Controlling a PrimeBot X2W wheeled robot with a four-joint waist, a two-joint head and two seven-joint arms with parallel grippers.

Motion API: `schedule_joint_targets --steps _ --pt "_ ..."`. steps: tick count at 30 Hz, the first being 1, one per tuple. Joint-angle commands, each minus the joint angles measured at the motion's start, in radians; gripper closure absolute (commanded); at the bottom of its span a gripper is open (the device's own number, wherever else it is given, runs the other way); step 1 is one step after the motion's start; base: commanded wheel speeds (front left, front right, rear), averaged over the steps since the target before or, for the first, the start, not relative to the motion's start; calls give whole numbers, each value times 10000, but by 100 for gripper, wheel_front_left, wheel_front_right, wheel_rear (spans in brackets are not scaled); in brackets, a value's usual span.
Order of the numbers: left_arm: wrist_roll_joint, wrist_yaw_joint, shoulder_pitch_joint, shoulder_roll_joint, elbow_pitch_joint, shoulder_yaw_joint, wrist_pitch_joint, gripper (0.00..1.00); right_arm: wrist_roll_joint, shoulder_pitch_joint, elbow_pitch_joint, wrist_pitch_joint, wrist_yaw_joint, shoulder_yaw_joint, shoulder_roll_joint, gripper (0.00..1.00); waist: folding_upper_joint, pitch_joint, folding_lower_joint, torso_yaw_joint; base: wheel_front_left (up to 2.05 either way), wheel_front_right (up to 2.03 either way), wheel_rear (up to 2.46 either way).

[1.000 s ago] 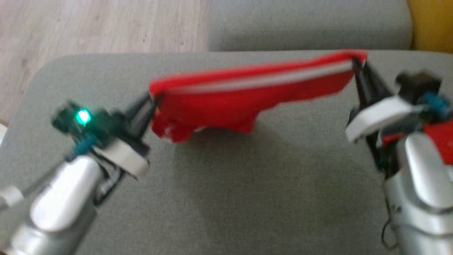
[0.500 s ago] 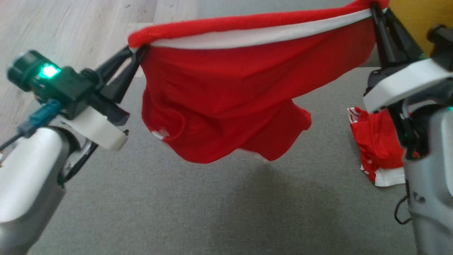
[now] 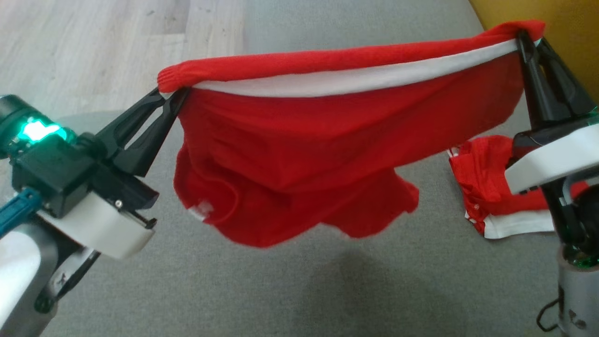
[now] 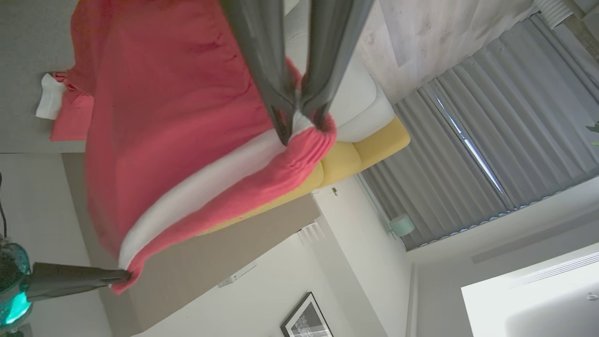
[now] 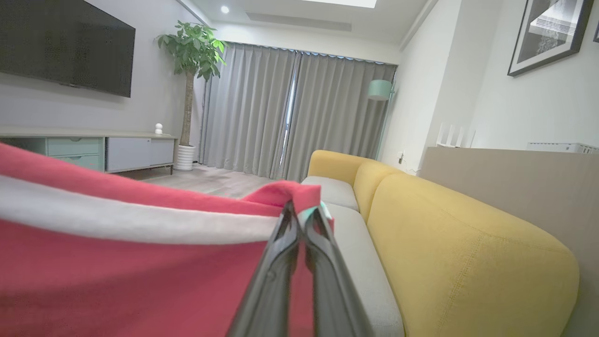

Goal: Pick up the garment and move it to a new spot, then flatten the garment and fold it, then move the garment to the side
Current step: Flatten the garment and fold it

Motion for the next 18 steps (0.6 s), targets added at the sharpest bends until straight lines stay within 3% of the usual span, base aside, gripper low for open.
schedule_joint_targets --steps 1,7,12,18 --pt "-45 9 -586 473 -199 682 95 100 -77 -370 -314 145 -7 180 -7 100 0 141 1 -33 0 0 0" --pt "-393 -647 -1636 80 1300 523 -116 100 289 -1764 1033 97 -7 347 -10 100 0 1047 1 -178 0 0 0" --pt "-347 -1202 -3812 -335 3786 56 -651 100 462 -4526 3780 -679 -7 549 -155 100 0 2540 1 -298 0 0 0" --pt "-261 -1300 -7039 -1072 7174 -481 -2126 100 -187 -8248 7421 -2706 -7 574 14 100 0 3948 1 -438 0 0 0"
